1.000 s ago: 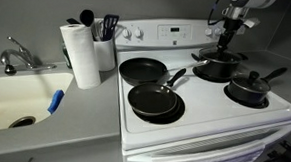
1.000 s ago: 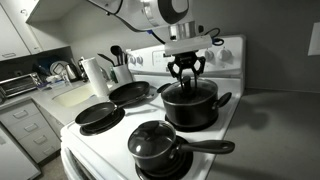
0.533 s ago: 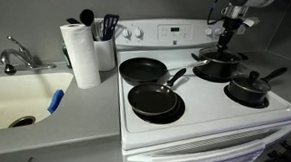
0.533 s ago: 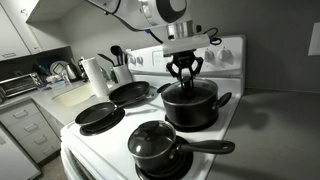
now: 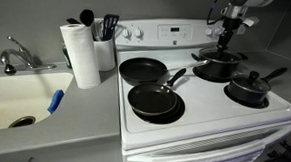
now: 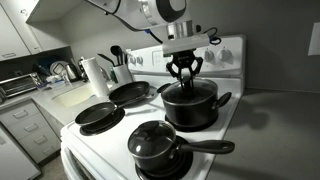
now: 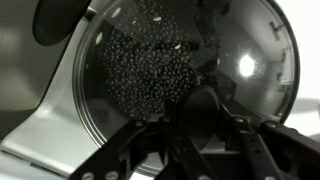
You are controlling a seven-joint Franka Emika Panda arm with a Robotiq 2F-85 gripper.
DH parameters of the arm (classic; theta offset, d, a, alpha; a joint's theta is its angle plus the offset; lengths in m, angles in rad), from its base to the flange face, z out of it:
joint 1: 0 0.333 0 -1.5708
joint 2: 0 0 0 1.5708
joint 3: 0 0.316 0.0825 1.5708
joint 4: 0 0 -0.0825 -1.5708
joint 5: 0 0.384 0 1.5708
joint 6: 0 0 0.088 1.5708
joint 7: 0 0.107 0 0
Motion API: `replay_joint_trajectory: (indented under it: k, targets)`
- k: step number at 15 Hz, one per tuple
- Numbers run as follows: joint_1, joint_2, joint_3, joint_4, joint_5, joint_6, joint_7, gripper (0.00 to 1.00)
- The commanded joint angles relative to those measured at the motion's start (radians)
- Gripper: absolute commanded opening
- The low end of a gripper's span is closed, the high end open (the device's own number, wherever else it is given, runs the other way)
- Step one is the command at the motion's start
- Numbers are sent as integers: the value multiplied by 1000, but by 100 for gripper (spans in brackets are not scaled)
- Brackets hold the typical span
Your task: Uncover the pot and put it on the stove
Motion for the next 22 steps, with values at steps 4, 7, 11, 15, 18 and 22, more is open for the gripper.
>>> replay_joint_trajectory:
  k: [4, 7, 11, 15, 18, 22]
  targets:
    - [3, 19, 12, 55, -27, -57, -3, 14]
    - [8, 15, 11, 64, -42, -68, 3, 14]
    - [13, 16, 12, 80, -56, -77, 4, 14]
    - [20, 16, 12, 94, -74, -85, 6, 14]
    - [27, 13, 16, 105, -78, -88, 2, 14]
    - [42, -1, 30, 108, -72, -93, -3, 14]
